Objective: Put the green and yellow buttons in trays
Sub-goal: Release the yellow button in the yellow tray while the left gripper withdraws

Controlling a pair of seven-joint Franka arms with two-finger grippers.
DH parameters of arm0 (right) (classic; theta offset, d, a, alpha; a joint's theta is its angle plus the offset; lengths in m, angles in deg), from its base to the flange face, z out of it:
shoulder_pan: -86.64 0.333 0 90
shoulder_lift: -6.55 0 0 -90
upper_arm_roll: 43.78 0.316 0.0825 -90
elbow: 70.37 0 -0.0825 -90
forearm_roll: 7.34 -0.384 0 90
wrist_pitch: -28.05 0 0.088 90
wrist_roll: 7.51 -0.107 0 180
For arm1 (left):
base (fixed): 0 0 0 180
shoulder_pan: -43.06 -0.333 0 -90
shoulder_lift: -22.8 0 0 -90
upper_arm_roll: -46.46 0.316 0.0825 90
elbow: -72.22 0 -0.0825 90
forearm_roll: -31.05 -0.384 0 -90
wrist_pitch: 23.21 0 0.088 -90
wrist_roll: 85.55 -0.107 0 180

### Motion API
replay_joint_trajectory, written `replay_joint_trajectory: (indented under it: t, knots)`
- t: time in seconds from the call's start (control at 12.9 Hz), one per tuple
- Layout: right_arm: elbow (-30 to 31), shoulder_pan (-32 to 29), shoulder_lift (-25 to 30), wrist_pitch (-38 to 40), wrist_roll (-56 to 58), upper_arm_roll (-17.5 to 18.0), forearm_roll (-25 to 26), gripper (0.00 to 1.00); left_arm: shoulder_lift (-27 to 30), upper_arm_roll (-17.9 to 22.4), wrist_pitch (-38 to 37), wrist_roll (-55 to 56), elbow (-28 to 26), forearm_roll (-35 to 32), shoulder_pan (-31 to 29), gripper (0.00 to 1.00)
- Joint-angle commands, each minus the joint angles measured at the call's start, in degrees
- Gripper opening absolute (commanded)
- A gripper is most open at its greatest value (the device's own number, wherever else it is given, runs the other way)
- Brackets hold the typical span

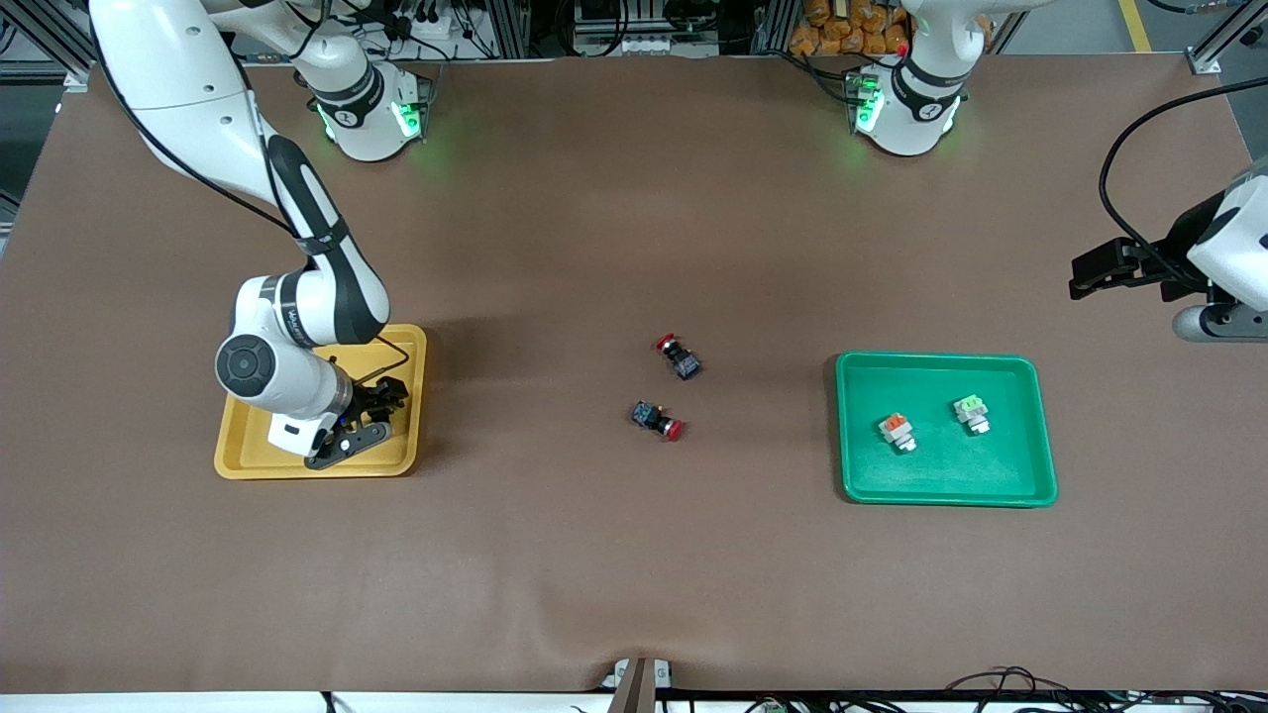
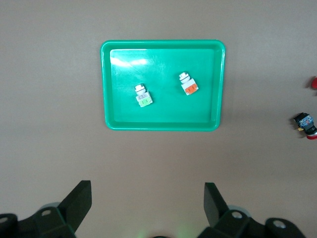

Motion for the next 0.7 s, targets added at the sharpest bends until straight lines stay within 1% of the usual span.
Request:
replay_joint_trajectory:
  t: [0.0,0.08,0.16,0.23,0.31,0.47,0.54,0.62]
  knots:
    - [-6.4,-2.2,2.6,11.8,0.8,0.8,0.6,1.00,2.2,3.7,-1.3,4.5,-1.0,-0.4,3.9,1.00]
    - [-8.9,-2.5,3.7,15.9,0.8,0.8,0.7,1.00,2.9,4.2,-1.4,6.2,-1.7,0.0,5.4,1.00]
    - [-10.6,-2.4,6.1,19.3,0.2,0.7,0.7,1.00,4.1,4.3,-1.8,8.0,-3.1,0.0,7.5,1.00]
    - [-12.7,-2.4,8.5,23.4,0.1,0.6,0.9,1.00,4.7,4.3,-1.7,8.4,-4.0,0.0,7.7,1.00]
    - [-16.1,-2.4,9.8,28.3,0.1,0.6,1.0,1.00,4.9,4.3,-1.5,8.3,-4.5,0.0,7.5,1.00]
    - [-23.0,-2.4,10.2,37.7,-0.9,0.4,2.2,1.00,5.3,4.3,-0.8,7.5,-5.3,0.0,6.9,1.00]
    - [-25.0,-2.4,10.9,41.6,-2.7,-0.1,2.8,1.00,6.1,4.3,-0.3,7.5,-6.2,0.0,6.3,1.00]
    - [-25.4,-2.3,13.1,44.1,-3.9,-0.2,2.9,1.00,6.6,4.2,0.8,7.4,-7.2,0.1,5.2,1.00]
